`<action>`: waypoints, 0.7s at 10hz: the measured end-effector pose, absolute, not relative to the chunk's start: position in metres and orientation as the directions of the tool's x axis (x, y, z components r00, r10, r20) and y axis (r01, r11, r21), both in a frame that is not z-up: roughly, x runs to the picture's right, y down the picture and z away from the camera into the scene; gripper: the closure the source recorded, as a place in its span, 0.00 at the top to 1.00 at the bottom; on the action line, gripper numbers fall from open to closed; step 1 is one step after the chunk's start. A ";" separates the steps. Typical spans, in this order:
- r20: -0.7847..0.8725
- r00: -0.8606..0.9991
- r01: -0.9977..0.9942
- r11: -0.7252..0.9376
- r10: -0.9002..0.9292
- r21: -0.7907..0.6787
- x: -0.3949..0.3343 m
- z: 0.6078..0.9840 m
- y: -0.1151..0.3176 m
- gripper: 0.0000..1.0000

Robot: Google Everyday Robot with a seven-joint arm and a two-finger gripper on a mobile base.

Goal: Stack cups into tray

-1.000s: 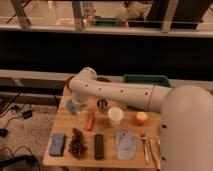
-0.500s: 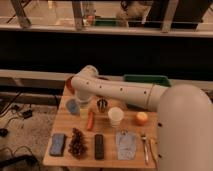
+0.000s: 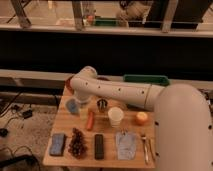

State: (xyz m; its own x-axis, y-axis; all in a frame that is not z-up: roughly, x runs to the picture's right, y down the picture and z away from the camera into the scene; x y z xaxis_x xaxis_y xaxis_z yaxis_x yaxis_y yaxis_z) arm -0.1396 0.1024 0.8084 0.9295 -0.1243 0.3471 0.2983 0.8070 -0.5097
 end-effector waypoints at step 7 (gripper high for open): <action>0.244 0.964 0.220 0.824 -0.104 -0.522 -0.085 0.827 0.084 0.80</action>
